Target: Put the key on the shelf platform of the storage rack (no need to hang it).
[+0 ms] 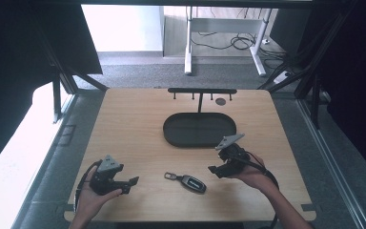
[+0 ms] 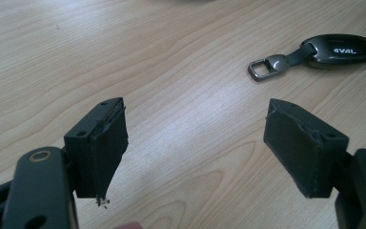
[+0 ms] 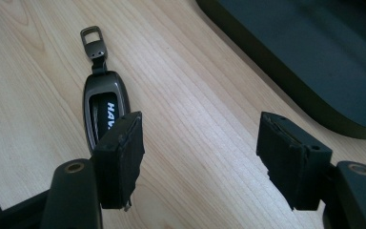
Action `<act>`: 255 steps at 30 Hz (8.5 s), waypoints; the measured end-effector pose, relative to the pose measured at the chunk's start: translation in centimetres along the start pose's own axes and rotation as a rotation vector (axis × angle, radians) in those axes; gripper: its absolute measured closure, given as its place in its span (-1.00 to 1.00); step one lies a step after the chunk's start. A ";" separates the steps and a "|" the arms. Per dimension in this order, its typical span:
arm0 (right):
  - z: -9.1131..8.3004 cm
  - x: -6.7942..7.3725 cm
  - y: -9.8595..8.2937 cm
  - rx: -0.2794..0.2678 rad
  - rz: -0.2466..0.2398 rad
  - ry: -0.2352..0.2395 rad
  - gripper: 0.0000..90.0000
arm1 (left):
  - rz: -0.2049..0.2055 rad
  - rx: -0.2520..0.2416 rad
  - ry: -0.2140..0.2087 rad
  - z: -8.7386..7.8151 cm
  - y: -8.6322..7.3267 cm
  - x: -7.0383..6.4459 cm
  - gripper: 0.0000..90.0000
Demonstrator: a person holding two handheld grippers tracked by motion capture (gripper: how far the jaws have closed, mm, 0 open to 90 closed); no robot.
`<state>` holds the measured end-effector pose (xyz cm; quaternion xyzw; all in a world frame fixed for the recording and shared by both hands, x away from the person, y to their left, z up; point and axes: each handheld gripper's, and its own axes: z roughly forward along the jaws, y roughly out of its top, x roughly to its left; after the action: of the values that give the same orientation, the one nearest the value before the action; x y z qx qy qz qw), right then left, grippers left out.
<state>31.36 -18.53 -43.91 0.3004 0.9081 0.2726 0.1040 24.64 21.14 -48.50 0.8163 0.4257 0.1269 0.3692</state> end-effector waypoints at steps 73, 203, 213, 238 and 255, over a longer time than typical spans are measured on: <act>8.7 7.2 3.5 0.229 -0.207 0.114 -0.18 | 0.004 0.005 -0.009 -0.2 -0.1 -0.1 -0.50; 0.4 -0.6 7.6 -0.014 -0.019 0.124 0.10 | 0.022 0.043 -0.018 0.9 -0.4 -0.1 -0.50; 0.0 -1.4 7.8 -0.029 0.000 0.114 0.10 | 0.021 0.044 -0.019 0.9 -0.4 -0.1 -0.50; -0.9 -3.2 7.6 -0.060 0.032 0.069 0.10 | 0.022 0.051 -0.023 1.1 -0.4 -0.1 -0.50; -1.5 -4.5 7.3 -0.077 0.058 0.040 0.10 | 0.021 0.057 -0.025 1.2 -0.5 -0.2 -0.51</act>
<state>37.96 -16.98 -38.52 0.3169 0.8898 0.3160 0.0893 24.87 20.57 -49.63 0.8324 0.4158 0.1085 0.3499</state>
